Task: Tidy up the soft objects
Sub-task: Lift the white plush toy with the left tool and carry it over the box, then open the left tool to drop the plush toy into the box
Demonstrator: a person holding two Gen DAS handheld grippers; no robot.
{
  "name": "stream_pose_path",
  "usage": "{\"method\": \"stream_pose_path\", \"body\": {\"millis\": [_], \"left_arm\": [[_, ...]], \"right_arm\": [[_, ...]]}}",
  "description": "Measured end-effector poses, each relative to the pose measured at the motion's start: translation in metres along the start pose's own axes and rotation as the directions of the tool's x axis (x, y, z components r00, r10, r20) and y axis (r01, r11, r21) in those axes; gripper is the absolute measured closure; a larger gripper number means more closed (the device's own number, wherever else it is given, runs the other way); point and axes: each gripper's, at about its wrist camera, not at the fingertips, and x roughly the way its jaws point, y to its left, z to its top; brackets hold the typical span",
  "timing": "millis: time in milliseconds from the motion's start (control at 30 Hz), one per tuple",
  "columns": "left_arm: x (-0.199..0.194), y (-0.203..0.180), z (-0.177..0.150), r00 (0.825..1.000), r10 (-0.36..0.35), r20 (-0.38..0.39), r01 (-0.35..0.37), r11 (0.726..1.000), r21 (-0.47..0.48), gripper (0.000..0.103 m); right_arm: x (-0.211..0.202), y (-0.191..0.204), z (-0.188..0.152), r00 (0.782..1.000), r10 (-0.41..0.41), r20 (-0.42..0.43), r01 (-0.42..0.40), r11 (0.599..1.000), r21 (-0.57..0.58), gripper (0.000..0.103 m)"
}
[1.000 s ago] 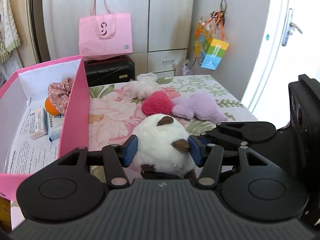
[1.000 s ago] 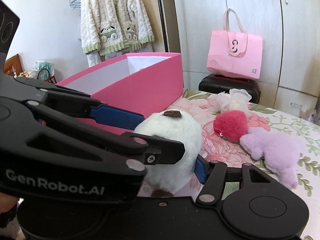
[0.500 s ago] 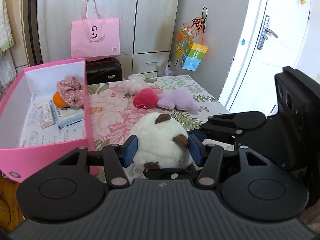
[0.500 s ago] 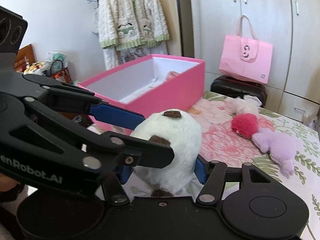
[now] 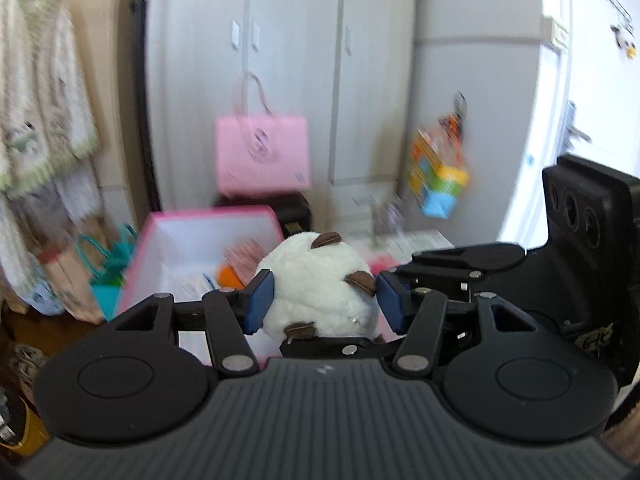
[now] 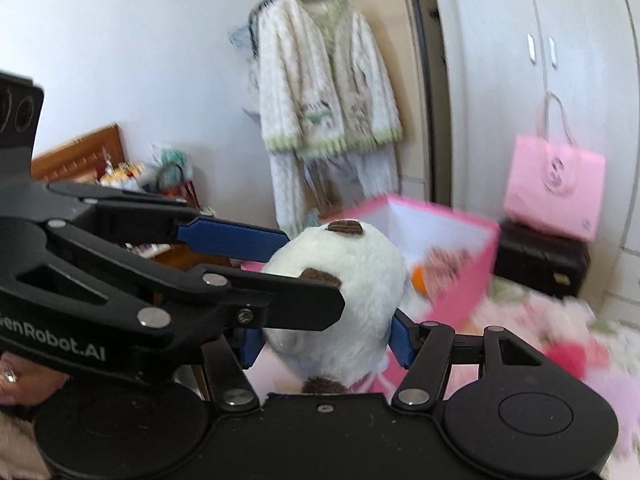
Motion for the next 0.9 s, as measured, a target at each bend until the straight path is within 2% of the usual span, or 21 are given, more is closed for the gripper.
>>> {"method": "stream_pose_path", "body": {"millis": [167, 300, 533, 900], "left_arm": [[0.006, 0.020, 0.014, 0.994, 0.081, 0.068, -0.081, 0.997, -0.011, 0.048], [0.025, 0.038, 0.020, 0.989, 0.130, 0.066, -0.128, 0.991, -0.038, 0.048], [0.077, 0.074, 0.013, 0.985, 0.169, -0.036, -0.172, 0.977, -0.125, 0.048], [0.118, 0.108, -0.011, 0.972, 0.159, -0.174, -0.200, 0.947, -0.251, 0.048]], "right_arm": [[0.025, -0.009, 0.022, 0.993, 0.083, 0.087, -0.084, 0.996, 0.009, 0.037], [0.051, -0.014, 0.035, 0.988, 0.122, 0.093, -0.124, 0.992, 0.012, 0.037], [0.109, -0.031, 0.042, 0.985, 0.169, -0.021, -0.169, 0.985, -0.030, 0.036], [0.167, -0.048, 0.035, 0.968, 0.160, -0.192, -0.173, 0.984, -0.050, 0.035]]}}
